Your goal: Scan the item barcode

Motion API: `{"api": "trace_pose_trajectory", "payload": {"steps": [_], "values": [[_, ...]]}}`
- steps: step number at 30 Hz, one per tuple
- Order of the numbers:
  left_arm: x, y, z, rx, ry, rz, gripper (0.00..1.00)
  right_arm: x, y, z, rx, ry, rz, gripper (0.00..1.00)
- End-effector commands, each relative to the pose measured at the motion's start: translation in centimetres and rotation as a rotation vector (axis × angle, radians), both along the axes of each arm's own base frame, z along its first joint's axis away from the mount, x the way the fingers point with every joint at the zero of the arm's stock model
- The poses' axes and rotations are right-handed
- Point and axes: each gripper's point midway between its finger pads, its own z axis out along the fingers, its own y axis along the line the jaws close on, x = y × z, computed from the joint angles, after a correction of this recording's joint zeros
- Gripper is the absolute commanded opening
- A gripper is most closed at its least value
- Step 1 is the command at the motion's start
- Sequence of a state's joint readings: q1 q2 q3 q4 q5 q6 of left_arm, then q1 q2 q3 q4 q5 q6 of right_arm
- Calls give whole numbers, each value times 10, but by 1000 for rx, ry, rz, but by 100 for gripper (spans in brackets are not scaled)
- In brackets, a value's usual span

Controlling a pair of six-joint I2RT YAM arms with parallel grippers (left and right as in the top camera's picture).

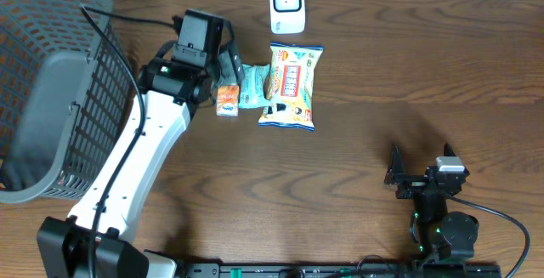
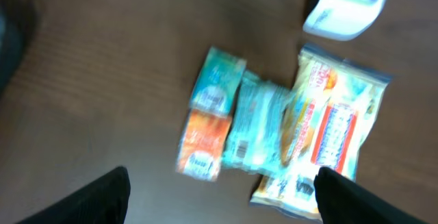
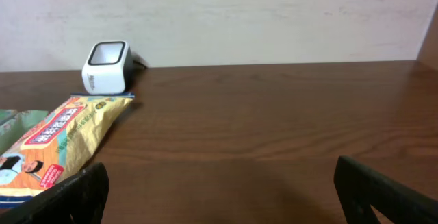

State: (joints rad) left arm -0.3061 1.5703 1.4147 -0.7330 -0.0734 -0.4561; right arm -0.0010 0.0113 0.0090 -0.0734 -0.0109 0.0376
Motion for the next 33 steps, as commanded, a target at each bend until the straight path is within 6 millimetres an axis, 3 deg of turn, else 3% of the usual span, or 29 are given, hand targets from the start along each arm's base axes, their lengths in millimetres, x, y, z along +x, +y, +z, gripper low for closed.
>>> {"api": "trace_pose_trajectory", "payload": {"steps": [1, 2, 4, 10, 22, 28, 29, 33], "values": [[-22, -27, -12, -116, 109, -99, 86, 0, -1, -1, 6, -1, -6, 99], [-31, -44, -12, -167, 138, -162, 92, 0, -1, -1, 6, 0, -6, 99], [-40, -62, -12, -161, 145, -260, 94, 0, -1, -1, 6, -1, -6, 99], [-61, -94, -15, -127, 163, -377, 94, 0, -1, -1, 6, -1, -6, 99], [-60, -98, -13, -106, 141, -391, 98, 0, -1, -1, 6, -1, -6, 99], [-40, -103, 53, -164, -27, -391, 98, 0, -1, -1, 6, -1, -6, 99], [-34, -97, 74, -178, -79, -376, 98, 0, -1, -1, 6, -1, -6, 99], [-25, -67, 119, -200, -198, -307, 98, 0, -1, -1, 6, -1, -6, 99]]}}
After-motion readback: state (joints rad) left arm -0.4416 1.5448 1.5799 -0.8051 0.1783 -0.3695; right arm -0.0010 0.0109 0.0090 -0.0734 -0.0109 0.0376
